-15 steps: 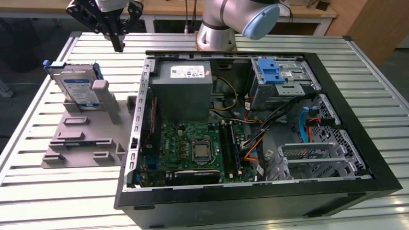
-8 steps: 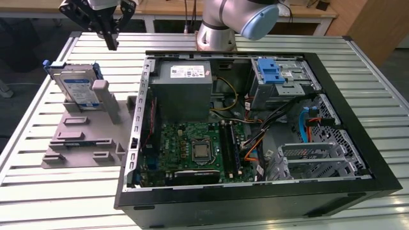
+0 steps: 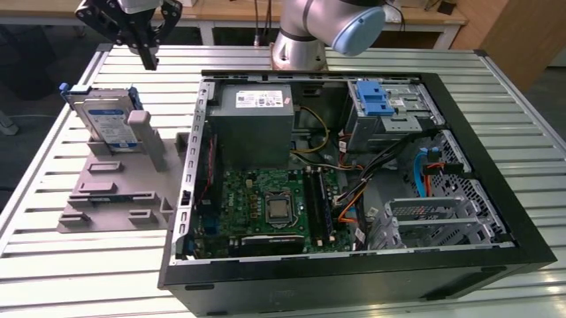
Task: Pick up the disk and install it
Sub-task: 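Reach for the disk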
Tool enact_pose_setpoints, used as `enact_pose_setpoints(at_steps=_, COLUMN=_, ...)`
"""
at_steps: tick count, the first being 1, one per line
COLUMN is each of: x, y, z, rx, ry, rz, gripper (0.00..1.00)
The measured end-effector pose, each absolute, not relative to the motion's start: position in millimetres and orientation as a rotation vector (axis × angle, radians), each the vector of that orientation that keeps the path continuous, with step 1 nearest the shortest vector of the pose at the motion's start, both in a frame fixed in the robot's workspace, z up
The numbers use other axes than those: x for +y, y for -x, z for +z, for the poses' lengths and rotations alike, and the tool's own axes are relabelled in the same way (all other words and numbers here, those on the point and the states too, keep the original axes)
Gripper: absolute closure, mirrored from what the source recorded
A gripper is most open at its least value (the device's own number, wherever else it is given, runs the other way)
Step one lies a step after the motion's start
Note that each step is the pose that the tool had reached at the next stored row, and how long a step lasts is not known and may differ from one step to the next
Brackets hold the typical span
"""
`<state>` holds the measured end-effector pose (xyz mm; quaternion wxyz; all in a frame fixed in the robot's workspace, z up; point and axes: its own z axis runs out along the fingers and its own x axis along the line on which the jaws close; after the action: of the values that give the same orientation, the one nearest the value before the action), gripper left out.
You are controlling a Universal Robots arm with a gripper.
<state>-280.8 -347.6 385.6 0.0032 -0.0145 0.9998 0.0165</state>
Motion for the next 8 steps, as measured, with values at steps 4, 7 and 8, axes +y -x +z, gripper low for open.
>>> enact_pose_setpoints(at_steps=4, x=-346.3, y=291.5, z=385.2, rx=3.135, ry=0.047, rz=0.052, gripper=0.89)
enact_pose_setpoints(at_steps=7, x=-345.6, y=299.0, z=384.9, rx=3.135, ry=0.047, rz=0.052, gripper=0.89)
enact_pose_setpoints(at_steps=8, x=-345.5, y=301.2, z=384.8, rx=3.135, ry=0.047, rz=0.052, gripper=0.89)
